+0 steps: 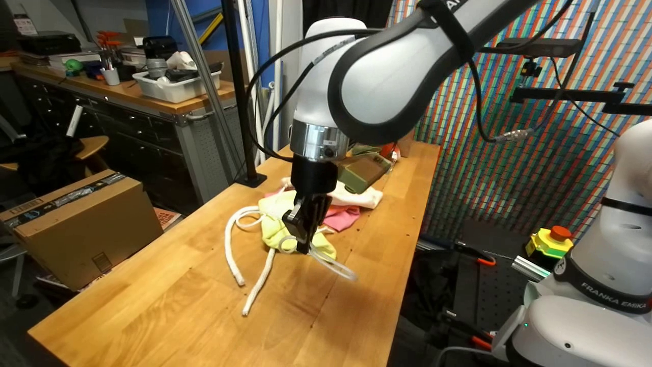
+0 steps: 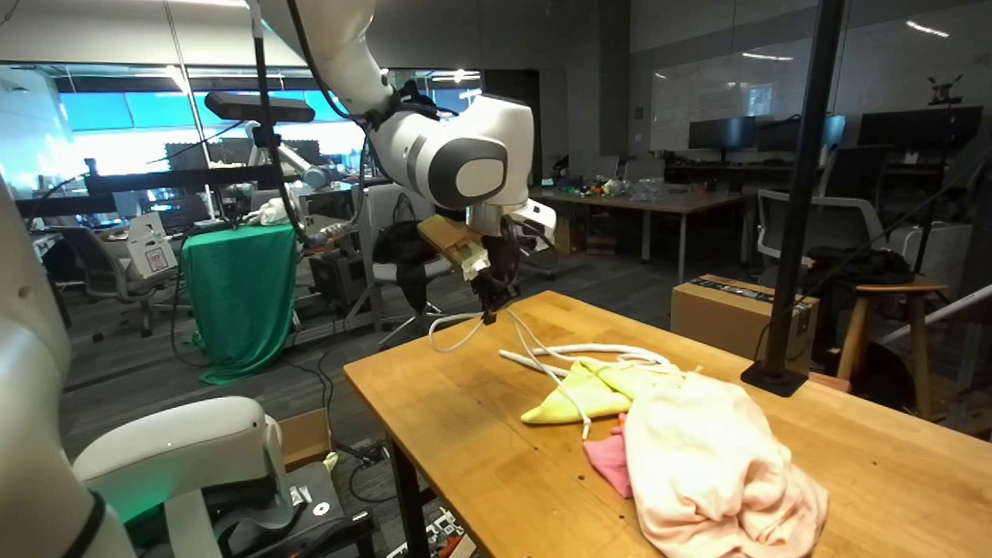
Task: Pick up the clothes from the table and put them around the table.
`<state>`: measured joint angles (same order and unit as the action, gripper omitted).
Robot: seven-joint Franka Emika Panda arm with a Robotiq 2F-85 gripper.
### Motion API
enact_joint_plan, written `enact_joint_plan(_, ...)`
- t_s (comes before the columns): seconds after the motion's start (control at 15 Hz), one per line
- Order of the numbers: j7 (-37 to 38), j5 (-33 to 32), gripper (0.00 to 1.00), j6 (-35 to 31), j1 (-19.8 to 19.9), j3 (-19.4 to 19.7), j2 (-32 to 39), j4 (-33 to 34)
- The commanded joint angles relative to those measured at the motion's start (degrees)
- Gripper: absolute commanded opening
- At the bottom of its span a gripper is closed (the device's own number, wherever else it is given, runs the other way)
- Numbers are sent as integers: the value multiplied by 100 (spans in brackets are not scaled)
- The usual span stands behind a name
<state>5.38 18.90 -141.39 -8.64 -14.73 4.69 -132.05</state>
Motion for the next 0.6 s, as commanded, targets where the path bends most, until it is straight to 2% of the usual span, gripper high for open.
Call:
enact_joint_plan(0.0,-732,127,1,723,102,250,22,303)
enact_joint_plan(0.2,-1125,104,1,1085,103,338,0,345)
enact_joint_plan(0.53,-1436,53,1,1327,79,353,-27,342)
